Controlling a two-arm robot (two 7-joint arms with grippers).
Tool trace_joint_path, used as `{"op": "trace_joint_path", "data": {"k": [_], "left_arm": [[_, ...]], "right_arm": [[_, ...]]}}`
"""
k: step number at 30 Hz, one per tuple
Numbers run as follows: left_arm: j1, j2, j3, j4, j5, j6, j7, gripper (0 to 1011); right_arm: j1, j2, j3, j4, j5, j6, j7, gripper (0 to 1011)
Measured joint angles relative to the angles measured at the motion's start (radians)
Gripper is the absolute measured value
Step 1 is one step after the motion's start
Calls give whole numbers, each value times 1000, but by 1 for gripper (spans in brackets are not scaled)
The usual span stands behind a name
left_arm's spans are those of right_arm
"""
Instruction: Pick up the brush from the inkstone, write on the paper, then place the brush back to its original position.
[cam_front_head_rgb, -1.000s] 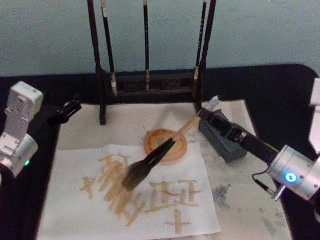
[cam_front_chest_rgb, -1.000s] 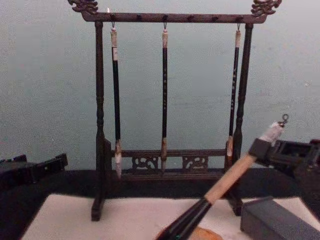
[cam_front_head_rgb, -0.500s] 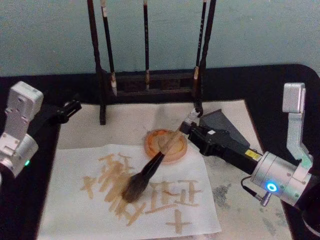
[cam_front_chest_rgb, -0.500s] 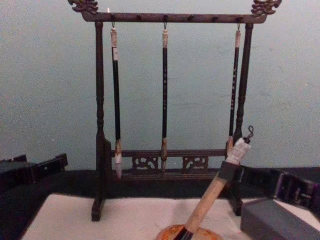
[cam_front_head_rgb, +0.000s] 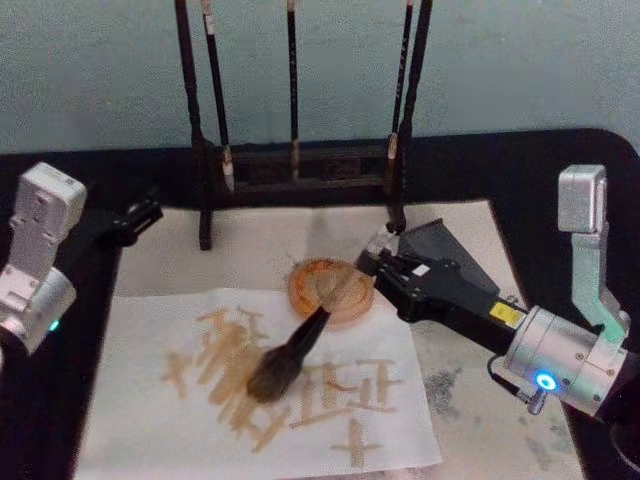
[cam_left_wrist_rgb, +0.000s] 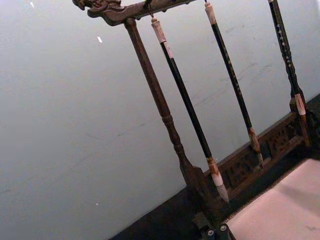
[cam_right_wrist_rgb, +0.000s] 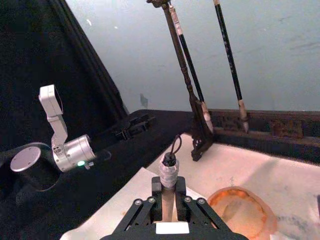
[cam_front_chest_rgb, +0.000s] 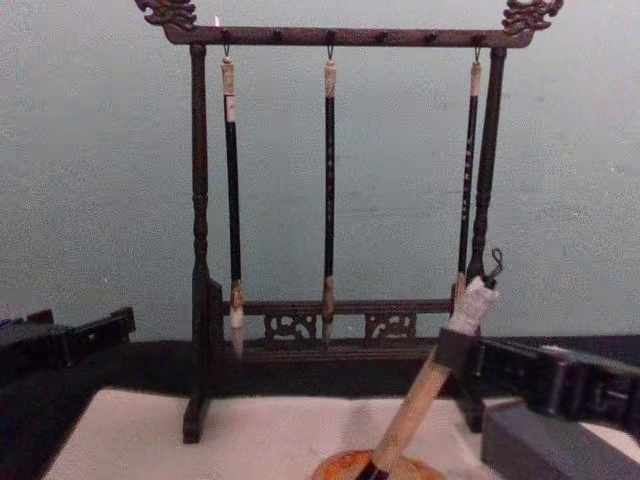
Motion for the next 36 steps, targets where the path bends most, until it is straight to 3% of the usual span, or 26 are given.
{"op": "trace_joint_path", "data": {"k": [22,30,36], "left_arm": [[0,0,0,0,0,0,0,1002],[0,0,0,0,0,0,0,1002],[0,0,0,0,0,0,0,1002]], "right_arm": [[-129,65,131,-77,29,-11,19,156],[-157,66,173,-85,57,-9,43,156],[-160,40,195,-99,76,-21,86,156]]}}
